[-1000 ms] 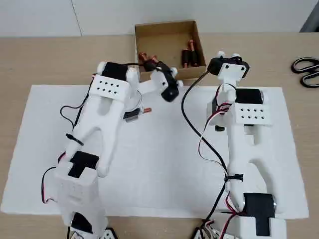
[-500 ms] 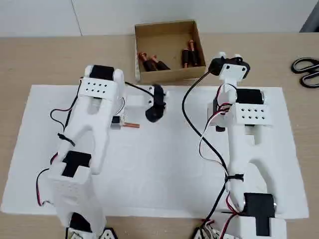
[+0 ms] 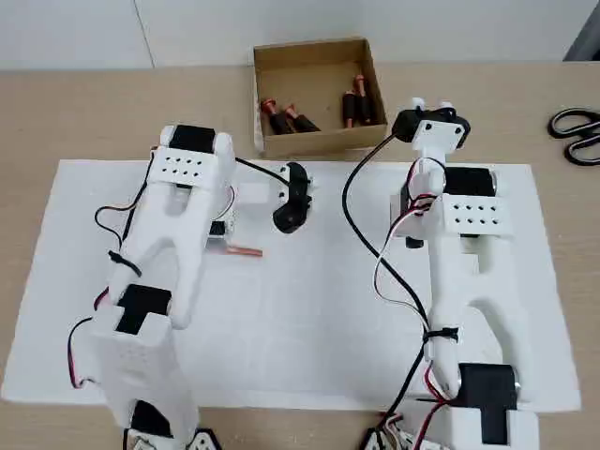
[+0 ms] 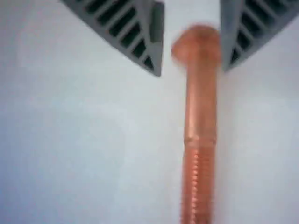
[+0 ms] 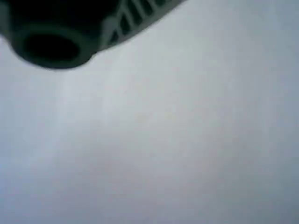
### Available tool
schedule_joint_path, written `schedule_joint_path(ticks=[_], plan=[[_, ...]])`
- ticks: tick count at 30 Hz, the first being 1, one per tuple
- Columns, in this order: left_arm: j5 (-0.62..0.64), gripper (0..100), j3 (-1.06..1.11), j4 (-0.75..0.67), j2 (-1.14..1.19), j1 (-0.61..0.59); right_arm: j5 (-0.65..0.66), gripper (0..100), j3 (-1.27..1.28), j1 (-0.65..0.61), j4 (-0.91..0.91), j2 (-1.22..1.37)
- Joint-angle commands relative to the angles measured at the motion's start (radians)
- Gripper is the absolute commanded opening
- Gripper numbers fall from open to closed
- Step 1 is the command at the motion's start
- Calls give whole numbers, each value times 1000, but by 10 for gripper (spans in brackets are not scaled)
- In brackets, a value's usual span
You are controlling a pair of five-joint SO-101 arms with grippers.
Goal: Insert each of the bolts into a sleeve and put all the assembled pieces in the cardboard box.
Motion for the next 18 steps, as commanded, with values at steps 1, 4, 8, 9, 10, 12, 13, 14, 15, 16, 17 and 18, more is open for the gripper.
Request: schedule_joint_path(ticks=[1,4,8,9,10,12,13,14,15,16,17,18], plan=[[-281,92,-8,-29,-26,-2,2,4,-5,5,12,-58],[-281,93,-10,-25,-11,-2,2,4,-5,5,12,-58],[-209,93,-85,-23,-17,-6,2,4,-5,5,12,-58],[-153,93,-117,-23,-18,-6,2,4,-5,5,12,-58],[-98,93,-154,-25,-18,-5,2,4,-5,5,12,-58],[37,92,-232,-23,-12,-3,2,4,-5,5,12,-58],[135,92,-265,-20,-11,-2,2,4,-5,5,12,-58],[253,92,-292,-8,-11,-2,2,4,-5,5,12,-58],[379,92,-311,-3,-9,-2,2,4,-5,5,12,-58],[508,93,-321,-3,-8,-5,2,4,-5,5,12,-58],[641,93,-321,-2,-8,-8,0,4,-5,4,12,-59],[775,93,-321,0,-8,-9,0,4,-5,4,12,-59]])
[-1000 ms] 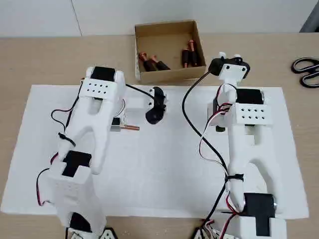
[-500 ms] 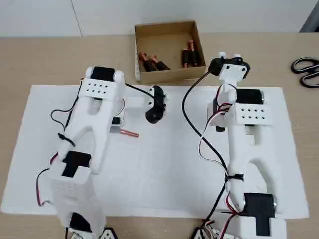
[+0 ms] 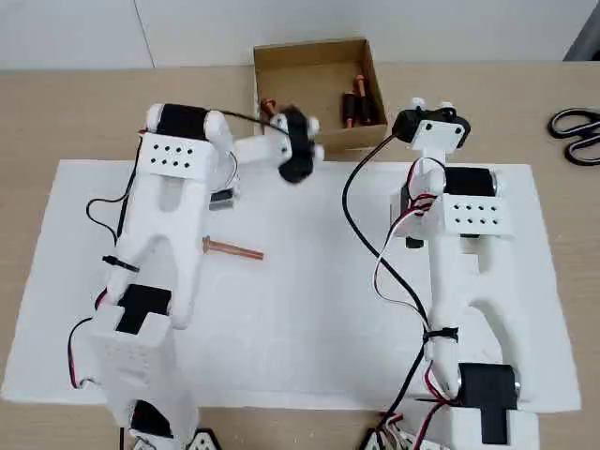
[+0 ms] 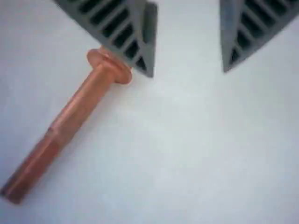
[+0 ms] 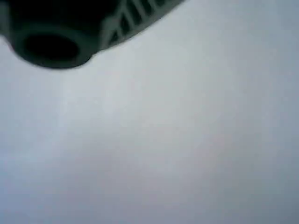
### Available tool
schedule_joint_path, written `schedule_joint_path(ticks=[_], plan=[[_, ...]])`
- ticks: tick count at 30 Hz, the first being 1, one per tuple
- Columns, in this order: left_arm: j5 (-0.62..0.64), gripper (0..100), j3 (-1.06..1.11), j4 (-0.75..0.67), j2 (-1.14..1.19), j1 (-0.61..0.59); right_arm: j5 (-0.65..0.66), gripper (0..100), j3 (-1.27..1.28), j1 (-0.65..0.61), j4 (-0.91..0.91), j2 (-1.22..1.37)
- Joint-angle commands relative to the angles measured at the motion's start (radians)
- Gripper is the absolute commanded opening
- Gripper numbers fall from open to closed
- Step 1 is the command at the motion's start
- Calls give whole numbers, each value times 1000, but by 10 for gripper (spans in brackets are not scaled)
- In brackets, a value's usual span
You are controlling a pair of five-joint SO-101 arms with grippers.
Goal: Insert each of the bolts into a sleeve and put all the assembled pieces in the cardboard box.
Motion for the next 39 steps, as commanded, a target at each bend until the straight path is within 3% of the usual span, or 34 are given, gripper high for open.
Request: schedule_joint_path(ticks=[1,5,8,14,20,25,39], plan=[[535,93,-50,25,-11,-9,0,4,-5,4,12,-59],[1119,93,-48,38,-18,-8,2,4,-6,-22,12,-59],[1402,93,-4,38,-18,-17,2,4,-6,-33,12,-59],[1573,96,186,35,-11,5,3,4,-6,-33,12,-59],[1795,184,311,35,-11,0,2,4,-6,-38,10,-59],[1866,253,348,34,-9,-3,2,4,-6,-38,10,-59],[2031,253,357,-60,-8,-74,0,4,-6,-38,12,-59]])
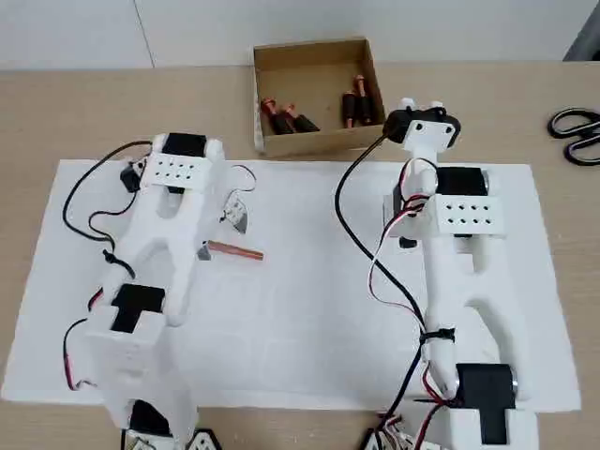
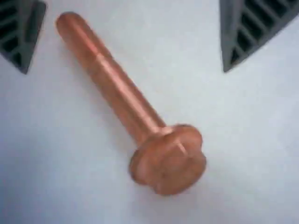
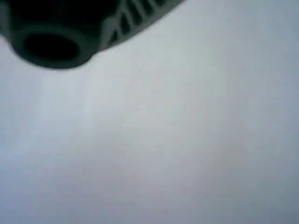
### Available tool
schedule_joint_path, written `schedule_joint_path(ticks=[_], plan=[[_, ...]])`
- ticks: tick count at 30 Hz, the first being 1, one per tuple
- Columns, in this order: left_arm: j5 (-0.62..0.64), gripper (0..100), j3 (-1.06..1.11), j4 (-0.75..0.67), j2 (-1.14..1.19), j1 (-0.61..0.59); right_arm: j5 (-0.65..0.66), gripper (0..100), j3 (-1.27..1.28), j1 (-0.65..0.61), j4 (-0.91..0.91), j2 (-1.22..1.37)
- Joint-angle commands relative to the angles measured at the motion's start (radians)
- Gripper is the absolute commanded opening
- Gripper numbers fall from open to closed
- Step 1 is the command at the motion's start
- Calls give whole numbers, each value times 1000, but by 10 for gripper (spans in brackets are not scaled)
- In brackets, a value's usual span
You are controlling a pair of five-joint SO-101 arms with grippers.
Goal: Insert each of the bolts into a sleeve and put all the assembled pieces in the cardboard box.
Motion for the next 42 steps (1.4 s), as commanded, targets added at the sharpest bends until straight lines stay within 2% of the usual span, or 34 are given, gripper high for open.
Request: schedule_joint_path(ticks=[1,11,16,23,28,33,36,42], plan=[[15,253,10,-52,-8,-14,0,4,-6,-2,12,-59],[23,245,166,-229,-8,-14,0,4,-5,-2,12,-59],[52,179,209,-290,-8,-14,3,4,-5,-2,12,-59],[66,3,213,-288,-8,-8,3,4,-5,-2,12,-53],[61,6,211,-287,-9,-2,3,4,-5,-2,10,-53],[57,6,202,-285,-18,63,3,4,-5,-2,10,-53],[-23,6,153,-258,-18,106,3,4,-5,-2,10,-51],[-275,6,-15,-132,-18,141,3,4,-5,-2,10,-51]])
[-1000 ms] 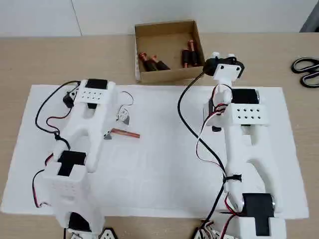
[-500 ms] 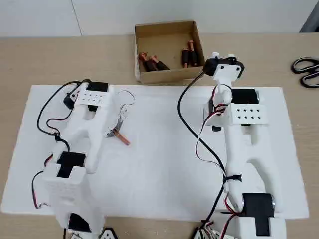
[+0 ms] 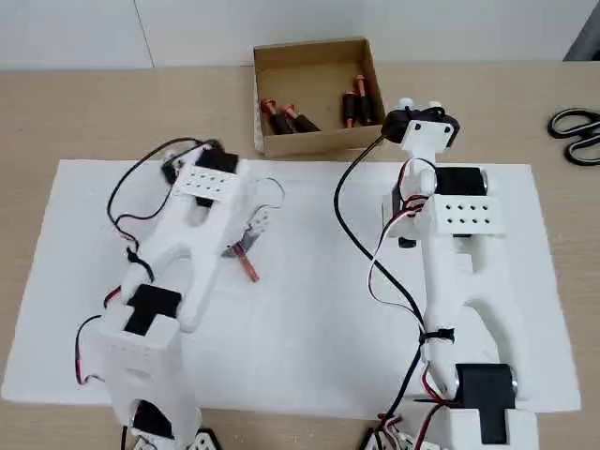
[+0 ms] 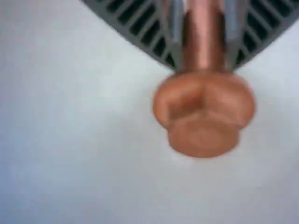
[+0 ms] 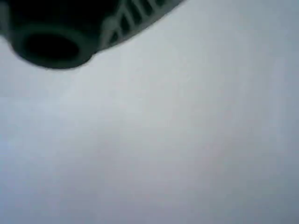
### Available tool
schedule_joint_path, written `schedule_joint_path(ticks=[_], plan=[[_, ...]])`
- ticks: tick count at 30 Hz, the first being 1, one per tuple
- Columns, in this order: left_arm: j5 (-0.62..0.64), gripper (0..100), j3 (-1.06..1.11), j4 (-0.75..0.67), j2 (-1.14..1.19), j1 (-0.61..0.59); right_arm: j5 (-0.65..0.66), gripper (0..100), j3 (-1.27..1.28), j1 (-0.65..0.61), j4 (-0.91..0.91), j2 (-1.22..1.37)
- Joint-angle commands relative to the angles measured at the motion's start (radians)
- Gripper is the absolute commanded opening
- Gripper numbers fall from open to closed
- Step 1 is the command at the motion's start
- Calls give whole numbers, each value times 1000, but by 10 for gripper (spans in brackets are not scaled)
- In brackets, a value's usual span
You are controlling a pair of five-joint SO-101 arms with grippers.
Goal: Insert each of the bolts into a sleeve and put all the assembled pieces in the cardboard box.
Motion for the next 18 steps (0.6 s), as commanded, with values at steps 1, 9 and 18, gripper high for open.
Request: schedule_joint_path(ticks=[1,9,18], plan=[[-137,6,-133,84,-18,12,3,4,-5,1,10,-51],[-407,6,-249,218,-8,3,3,4,-5,1,10,-51],[-930,6,-58,229,-8,9,3,4,-5,1,12,-51]])
